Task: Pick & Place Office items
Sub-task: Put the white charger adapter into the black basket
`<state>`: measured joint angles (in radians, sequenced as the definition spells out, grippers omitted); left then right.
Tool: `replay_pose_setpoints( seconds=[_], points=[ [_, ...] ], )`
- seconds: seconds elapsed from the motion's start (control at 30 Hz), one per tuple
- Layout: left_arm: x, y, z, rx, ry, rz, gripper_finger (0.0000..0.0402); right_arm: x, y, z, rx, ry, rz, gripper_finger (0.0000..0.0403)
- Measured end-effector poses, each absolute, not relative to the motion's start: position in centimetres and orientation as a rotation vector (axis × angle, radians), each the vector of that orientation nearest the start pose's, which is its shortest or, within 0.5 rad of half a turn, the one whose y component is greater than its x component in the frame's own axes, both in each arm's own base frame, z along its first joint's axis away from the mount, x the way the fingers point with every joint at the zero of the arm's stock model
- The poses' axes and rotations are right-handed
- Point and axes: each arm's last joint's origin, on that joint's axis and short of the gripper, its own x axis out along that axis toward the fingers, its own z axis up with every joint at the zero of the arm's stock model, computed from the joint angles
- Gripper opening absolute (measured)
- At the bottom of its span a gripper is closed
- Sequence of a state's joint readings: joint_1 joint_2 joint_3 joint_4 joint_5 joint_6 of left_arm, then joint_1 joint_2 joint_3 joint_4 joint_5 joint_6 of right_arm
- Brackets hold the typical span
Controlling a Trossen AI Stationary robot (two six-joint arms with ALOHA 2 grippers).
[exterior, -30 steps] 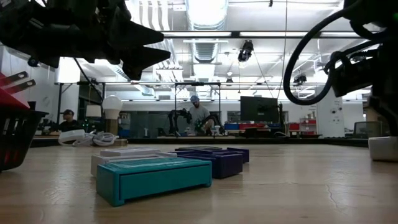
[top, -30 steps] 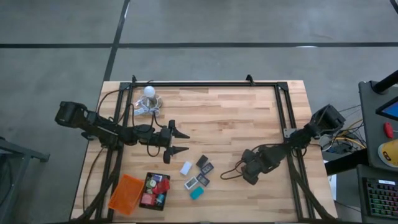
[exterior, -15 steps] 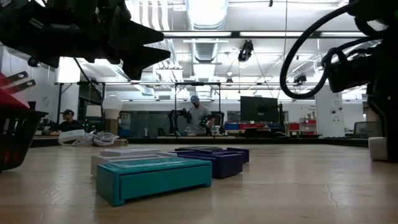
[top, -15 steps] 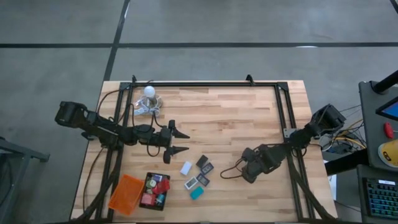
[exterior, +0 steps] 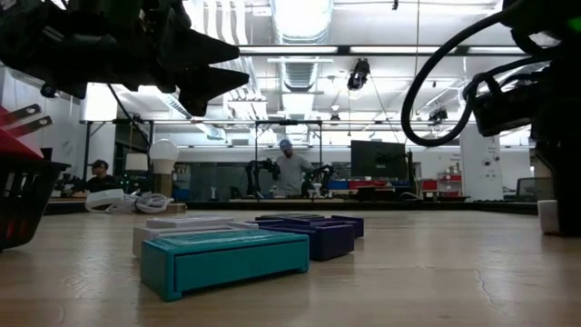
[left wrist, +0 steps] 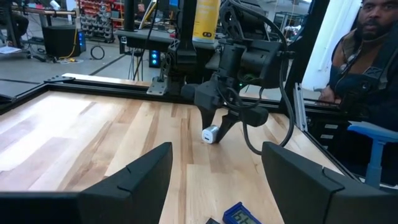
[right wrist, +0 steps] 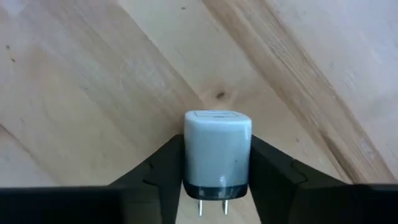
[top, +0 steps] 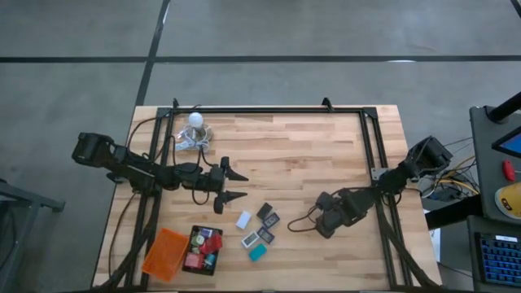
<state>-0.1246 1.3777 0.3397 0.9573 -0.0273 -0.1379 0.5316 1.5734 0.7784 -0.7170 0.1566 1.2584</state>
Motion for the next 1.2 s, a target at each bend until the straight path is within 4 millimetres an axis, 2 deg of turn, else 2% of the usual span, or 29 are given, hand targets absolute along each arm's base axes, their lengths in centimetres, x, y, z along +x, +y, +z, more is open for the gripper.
replay_pose_setpoints(
  seconds=[0.1,0.33,0.47,0.7,0.93,1.2],
  points=[
    [24.0,-2.9,17.4,-0.132,0.087,-0.092,0.0252,21.0,11.8,13.9,0.522,1.332,-0.601,0.0125],
    [24.0,-2.9,17.4,-0.132,0.087,-0.092,0.0252,21.0,11.8,13.9,0.522,1.330,-0.595,0.0125],
    [24.0,-2.9,17.4,-0.132,0.087,-0.092,0.0252,21.7,12.2,14.0,0.571,1.286,-0.540,0.0125],
    [24.0,-2.9,17.4,-0.132,0.087,-0.091,0.0253,24.0,13.7,14.8,0.647,1.098,-0.299,0.0133],
    [24.0,-2.9,17.4,-0.132,0.087,-0.092,0.0253,26.1,14.7,15.7,0.717,0.879,-0.165,0.0131],
    [24.0,-2.9,17.4,-0.131,0.091,-0.091,0.0253,29.8,16.9,15.2,0.655,0.600,0.076,0.0133]
  ],
)
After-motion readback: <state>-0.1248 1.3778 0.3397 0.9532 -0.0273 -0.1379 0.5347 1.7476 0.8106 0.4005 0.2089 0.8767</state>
